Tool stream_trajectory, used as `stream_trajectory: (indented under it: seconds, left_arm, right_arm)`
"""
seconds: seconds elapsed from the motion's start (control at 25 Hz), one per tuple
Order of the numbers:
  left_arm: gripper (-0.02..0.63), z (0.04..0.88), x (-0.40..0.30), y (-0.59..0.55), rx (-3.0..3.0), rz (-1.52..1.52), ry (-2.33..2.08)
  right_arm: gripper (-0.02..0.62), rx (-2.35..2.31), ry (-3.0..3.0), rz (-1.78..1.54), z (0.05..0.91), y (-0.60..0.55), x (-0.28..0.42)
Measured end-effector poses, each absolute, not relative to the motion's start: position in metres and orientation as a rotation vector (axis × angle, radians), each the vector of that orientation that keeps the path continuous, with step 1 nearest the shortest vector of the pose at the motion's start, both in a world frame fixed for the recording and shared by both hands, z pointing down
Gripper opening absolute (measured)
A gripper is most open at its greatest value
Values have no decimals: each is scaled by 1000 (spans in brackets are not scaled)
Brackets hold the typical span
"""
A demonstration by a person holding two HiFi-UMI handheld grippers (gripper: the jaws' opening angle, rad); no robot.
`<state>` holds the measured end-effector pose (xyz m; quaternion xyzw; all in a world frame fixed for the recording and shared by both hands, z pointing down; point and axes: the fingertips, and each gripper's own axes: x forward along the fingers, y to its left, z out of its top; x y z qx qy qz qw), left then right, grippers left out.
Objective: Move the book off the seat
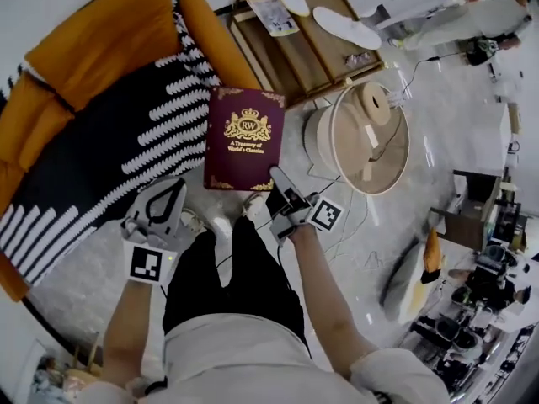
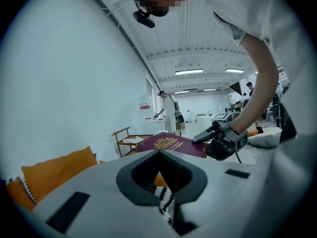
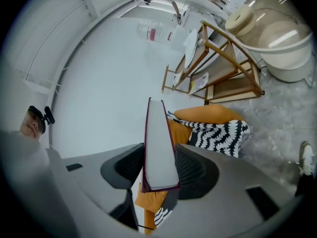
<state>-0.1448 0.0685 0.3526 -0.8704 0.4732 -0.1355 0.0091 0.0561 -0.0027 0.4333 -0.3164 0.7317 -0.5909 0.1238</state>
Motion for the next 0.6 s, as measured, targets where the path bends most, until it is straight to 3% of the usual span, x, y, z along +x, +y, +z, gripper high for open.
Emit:
stream_trajectory:
  seconds: [0.2,0.6]
  left_arm:
    - [15,329,-79,47,-2743,-397,1360]
    - [15,295,120,1,-2800,-421,1122]
  right_arm:
    - [212,-998,2039,-1644,414,-2,138]
    - [212,-1085,1852,-1564,403,-12,337]
